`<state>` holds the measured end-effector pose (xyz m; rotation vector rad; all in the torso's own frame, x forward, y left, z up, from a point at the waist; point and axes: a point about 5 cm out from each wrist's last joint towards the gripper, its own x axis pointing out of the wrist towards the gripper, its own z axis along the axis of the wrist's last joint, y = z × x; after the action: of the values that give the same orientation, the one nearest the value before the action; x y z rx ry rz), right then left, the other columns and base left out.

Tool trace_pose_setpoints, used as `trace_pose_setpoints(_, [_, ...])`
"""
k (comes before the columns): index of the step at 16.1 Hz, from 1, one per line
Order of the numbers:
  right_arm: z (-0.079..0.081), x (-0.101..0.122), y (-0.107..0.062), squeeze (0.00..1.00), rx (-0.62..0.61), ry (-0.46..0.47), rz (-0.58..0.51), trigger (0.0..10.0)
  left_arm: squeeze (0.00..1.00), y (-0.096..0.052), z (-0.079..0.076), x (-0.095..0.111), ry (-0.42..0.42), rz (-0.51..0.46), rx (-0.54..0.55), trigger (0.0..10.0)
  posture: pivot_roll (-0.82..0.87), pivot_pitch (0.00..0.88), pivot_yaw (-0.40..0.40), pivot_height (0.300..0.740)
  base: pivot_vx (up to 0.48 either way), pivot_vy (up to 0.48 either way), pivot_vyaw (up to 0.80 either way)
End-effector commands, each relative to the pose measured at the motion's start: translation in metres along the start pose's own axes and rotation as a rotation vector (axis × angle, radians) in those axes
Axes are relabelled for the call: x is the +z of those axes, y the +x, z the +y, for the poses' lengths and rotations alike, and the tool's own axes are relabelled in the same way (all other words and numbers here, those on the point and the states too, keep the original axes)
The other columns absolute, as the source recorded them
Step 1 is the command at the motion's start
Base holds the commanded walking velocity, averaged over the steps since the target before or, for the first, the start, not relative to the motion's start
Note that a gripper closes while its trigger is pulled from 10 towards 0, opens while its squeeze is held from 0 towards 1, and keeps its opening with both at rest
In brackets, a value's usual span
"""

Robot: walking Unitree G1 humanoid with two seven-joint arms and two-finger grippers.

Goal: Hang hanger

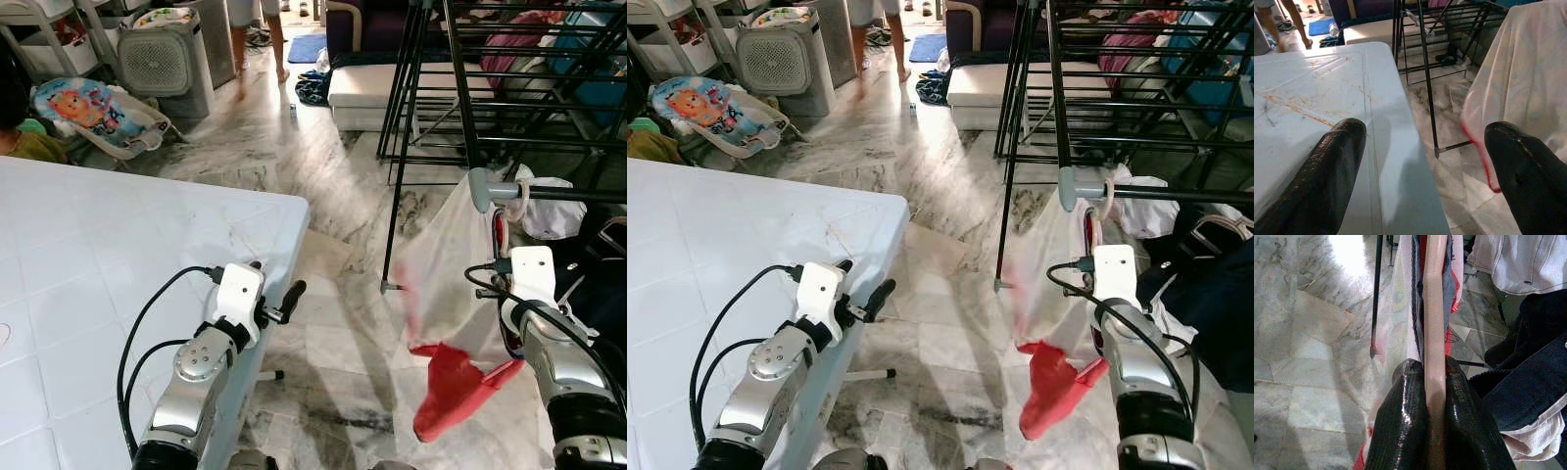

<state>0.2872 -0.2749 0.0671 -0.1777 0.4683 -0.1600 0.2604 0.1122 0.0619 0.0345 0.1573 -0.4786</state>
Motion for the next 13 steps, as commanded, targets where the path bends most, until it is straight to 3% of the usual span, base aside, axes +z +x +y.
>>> trace_pose_setpoints(1, [0.000,0.002,-0.002,0.00,-0.004,0.019,-0.012,0.0,0.00,-0.001,0.000,-0.003,0.003,0.019,-0.006,10.0,-0.09,0.000,0.066,0.740,0.000,0.000,0.00])
trace_pose_setpoints(4, [0.001,0.012,-0.012,0.00,-0.044,0.009,-0.130,0.0,0.00,-0.004,0.001,-0.001,-0.041,0.008,0.047,10.0,-0.08,0.000,0.054,0.740,0.000,0.000,0.00])
trace_pose_setpoints(7, [-0.007,0.027,-0.023,0.00,-0.154,-0.093,-0.297,0.0,0.00,-0.004,0.004,-0.001,-0.040,0.003,0.065,10.0,-0.07,0.000,0.051,0.740,0.000,0.000,0.00])
trace_pose_setpoints(10, [-0.018,0.031,-0.050,0.00,-0.225,-0.062,-0.420,0.0,0.00,-0.006,0.010,0.002,-0.039,-0.005,0.081,10.0,-0.07,0.000,0.055,0.740,0.000,0.000,0.00])
trace_pose_setpoints(13, [-0.014,0.016,-0.064,0.00,-0.254,-0.053,-0.416,0.0,0.00,-0.007,0.011,0.001,-0.025,-0.005,0.076,10.0,-0.08,0.000,0.066,0.740,0.000,0.000,0.00])
